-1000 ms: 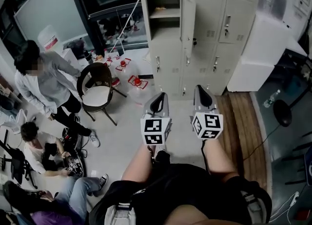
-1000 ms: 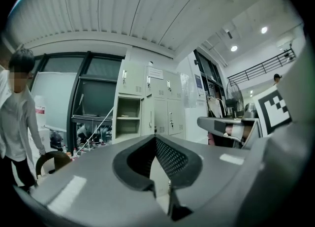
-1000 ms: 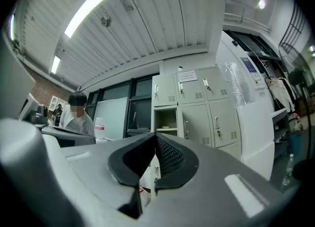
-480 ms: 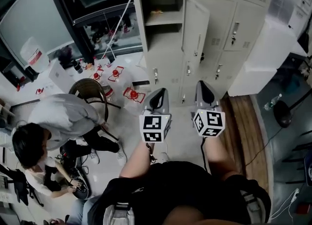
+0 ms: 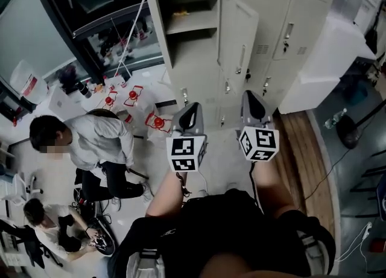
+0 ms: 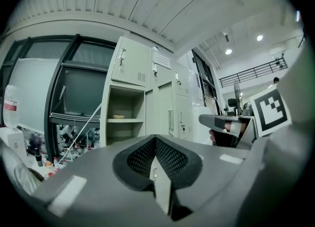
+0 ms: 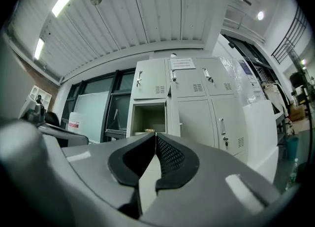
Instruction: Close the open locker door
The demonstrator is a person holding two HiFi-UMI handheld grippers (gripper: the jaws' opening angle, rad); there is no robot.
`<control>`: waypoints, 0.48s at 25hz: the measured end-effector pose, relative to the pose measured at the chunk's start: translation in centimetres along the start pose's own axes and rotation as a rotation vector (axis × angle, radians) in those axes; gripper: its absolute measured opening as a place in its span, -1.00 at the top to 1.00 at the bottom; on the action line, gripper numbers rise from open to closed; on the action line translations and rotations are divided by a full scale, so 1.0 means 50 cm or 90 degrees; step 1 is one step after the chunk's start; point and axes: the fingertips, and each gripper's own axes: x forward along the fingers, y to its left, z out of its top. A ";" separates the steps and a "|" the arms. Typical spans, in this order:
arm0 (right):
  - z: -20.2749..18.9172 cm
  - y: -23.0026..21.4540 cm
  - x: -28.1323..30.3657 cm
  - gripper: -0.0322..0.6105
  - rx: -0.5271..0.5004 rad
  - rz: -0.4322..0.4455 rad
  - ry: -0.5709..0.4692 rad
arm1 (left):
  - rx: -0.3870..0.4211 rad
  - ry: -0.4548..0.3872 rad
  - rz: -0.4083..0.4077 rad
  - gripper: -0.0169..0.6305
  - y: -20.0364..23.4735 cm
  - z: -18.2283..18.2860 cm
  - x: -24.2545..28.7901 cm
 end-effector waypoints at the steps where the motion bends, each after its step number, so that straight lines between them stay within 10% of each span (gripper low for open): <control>1: -0.001 -0.007 0.008 0.85 0.004 0.006 -0.003 | 0.001 0.000 0.002 0.95 -0.002 0.000 0.007; 12: -0.013 -0.091 0.139 0.49 0.007 0.059 0.027 | 0.012 0.010 0.040 0.95 -0.020 0.000 0.060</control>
